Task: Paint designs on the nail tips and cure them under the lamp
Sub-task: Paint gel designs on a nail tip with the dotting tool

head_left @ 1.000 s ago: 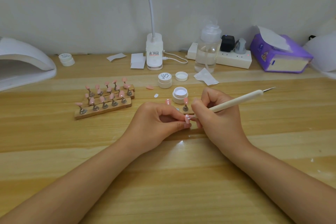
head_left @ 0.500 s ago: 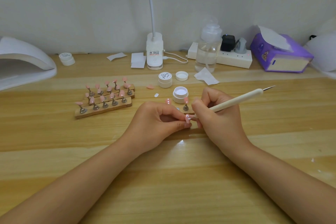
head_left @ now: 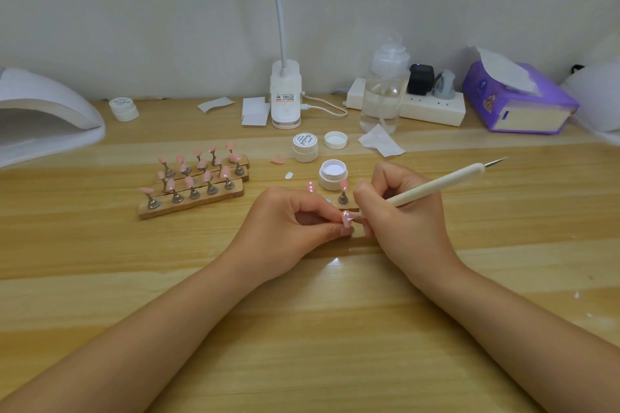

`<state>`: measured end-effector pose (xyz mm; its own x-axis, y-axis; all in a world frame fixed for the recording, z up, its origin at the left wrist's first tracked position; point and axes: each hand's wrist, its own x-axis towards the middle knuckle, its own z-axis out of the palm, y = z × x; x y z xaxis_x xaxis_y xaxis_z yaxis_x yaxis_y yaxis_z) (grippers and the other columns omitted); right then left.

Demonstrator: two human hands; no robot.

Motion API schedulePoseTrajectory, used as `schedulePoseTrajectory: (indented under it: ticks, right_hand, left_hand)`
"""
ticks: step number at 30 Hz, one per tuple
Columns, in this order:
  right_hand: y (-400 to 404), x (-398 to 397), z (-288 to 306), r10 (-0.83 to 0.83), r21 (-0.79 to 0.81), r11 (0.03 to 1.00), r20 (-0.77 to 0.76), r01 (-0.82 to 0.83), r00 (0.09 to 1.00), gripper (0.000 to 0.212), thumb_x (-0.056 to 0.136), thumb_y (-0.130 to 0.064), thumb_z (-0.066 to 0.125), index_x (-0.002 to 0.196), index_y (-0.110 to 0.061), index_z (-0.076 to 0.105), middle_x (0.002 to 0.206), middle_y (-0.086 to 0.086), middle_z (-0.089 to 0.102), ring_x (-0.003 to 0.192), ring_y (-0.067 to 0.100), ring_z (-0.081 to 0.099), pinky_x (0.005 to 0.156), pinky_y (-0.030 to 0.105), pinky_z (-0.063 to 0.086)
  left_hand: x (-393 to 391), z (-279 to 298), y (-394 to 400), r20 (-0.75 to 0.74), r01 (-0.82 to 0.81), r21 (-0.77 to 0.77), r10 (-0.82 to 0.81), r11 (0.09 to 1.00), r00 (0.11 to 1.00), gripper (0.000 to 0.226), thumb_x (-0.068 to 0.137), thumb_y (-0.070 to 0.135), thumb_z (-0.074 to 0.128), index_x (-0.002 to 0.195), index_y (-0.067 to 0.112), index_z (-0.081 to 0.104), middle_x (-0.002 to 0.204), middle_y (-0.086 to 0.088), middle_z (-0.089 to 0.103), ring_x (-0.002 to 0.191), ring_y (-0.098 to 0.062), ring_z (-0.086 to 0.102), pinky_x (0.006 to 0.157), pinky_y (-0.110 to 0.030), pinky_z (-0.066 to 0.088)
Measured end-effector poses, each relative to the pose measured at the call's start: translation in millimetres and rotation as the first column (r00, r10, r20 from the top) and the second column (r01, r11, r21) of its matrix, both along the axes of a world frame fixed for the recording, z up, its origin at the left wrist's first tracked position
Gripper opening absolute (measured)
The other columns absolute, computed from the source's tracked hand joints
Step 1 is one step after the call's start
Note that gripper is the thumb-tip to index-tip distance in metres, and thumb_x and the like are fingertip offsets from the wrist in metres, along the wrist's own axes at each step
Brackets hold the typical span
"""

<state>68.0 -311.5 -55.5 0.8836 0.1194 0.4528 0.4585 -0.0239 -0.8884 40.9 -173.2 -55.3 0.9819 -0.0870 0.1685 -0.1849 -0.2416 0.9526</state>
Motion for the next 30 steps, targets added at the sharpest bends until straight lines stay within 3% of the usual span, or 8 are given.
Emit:
schedulePoseTrajectory:
  ticks: [8, 30]
  right_hand:
    - [-0.3, 1.1, -1.8, 0.005, 0.004, 1.000, -0.011, -0.005, 1.000, 0.033, 0.071, -0.010, 0.053, 0.049, -0.016, 0.030, 0.040, -0.003, 0.033, 0.038, 0.003, 0.037, 0.041, 0.013, 0.033]
    - [0.2, 1.2, -1.5, -0.026, -0.016, 1.000, -0.025, 0.026, 0.999, 0.031, 0.069, -0.011, 0.053, 0.049, -0.016, 0.030, 0.041, 0.000, 0.033, 0.037, 0.003, 0.035, 0.040, 0.014, 0.032]
  left_hand:
    - [-0.1, -0.3, -0.5, 0.000, 0.005, 0.002, -0.005, 1.000, 1.000, 0.014, 0.067, -0.003, 0.074, 0.072, 0.010, 0.072, 0.077, 0.005, 0.072, 0.071, -0.004, 0.067, 0.073, -0.014, 0.052]
    - [0.4, -0.6, 0.0, 0.015, 0.009, 0.008, -0.009, 1.000, 1.000, 0.014, 0.068, -0.003, 0.074, 0.072, 0.010, 0.072, 0.076, 0.004, 0.073, 0.071, -0.004, 0.067, 0.075, -0.018, 0.054]
